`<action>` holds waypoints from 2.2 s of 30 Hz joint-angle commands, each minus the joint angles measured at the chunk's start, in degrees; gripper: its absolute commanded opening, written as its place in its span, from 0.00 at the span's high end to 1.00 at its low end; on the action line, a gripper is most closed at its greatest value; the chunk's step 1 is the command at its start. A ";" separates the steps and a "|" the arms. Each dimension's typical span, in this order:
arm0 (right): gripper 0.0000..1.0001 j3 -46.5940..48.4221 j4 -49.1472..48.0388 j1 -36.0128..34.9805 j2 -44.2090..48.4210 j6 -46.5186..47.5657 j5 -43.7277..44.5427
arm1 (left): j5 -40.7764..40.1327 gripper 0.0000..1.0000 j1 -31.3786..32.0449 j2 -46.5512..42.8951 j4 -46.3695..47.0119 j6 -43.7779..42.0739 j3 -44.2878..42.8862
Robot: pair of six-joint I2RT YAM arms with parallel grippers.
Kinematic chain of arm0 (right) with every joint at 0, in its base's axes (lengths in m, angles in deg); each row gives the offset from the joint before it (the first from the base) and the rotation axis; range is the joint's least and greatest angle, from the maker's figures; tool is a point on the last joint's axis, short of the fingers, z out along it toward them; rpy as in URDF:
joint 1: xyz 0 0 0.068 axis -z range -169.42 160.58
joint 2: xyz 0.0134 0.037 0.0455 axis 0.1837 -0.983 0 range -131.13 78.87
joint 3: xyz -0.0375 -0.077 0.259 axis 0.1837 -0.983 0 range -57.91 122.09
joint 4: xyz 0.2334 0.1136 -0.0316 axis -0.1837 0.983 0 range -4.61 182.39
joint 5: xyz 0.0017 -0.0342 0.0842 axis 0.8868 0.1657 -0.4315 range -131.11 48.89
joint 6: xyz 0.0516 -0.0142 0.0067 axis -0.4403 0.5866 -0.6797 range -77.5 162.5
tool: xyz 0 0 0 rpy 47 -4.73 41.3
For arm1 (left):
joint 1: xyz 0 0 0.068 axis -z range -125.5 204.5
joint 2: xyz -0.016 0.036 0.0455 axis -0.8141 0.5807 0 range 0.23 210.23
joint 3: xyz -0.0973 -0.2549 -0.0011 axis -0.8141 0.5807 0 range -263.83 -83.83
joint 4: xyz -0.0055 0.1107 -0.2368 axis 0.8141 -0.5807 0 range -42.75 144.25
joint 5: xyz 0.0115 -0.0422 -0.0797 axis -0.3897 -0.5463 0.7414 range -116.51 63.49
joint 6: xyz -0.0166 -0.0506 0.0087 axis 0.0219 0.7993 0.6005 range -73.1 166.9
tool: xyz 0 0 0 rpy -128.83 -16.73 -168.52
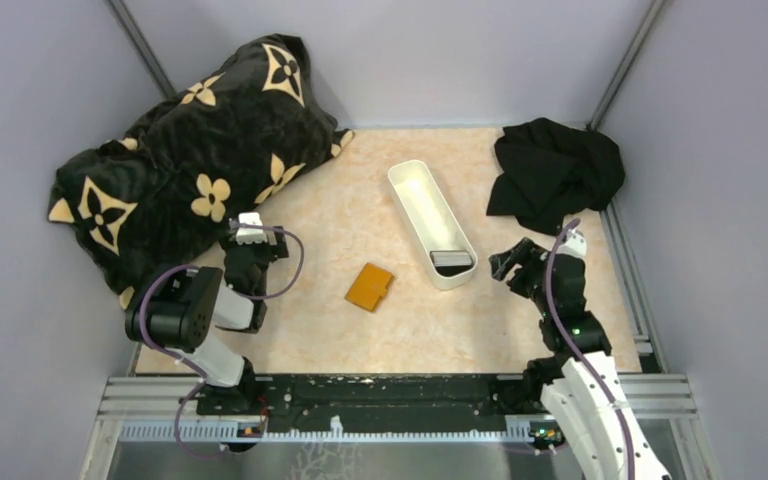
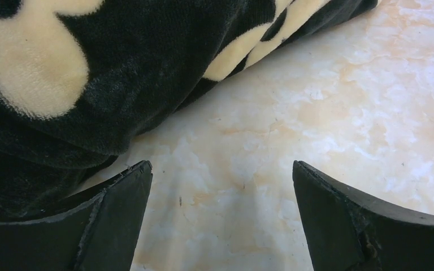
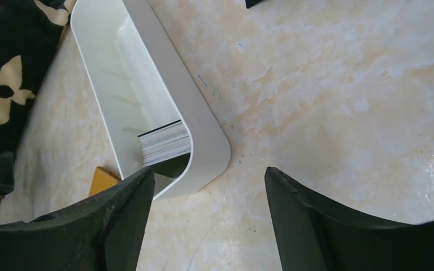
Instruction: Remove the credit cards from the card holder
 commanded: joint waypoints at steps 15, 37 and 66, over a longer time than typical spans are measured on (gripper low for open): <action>0.68 13.61 0.54 -0.16 -9.42 11.78 0.64 | -2.23 0.00 0.41 -3.80 -0.51 -0.03 -0.47; 0.49 27.36 0.54 -7.03 -28.52 13.63 -1.05 | 24.45 0.00 28.14 -23.32 -73.04 25.55 -28.76; 0.45 38.98 11.12 -22.46 -29.96 16.30 7.50 | -12.68 0.23 55.51 0.17 -88.24 26.00 -35.90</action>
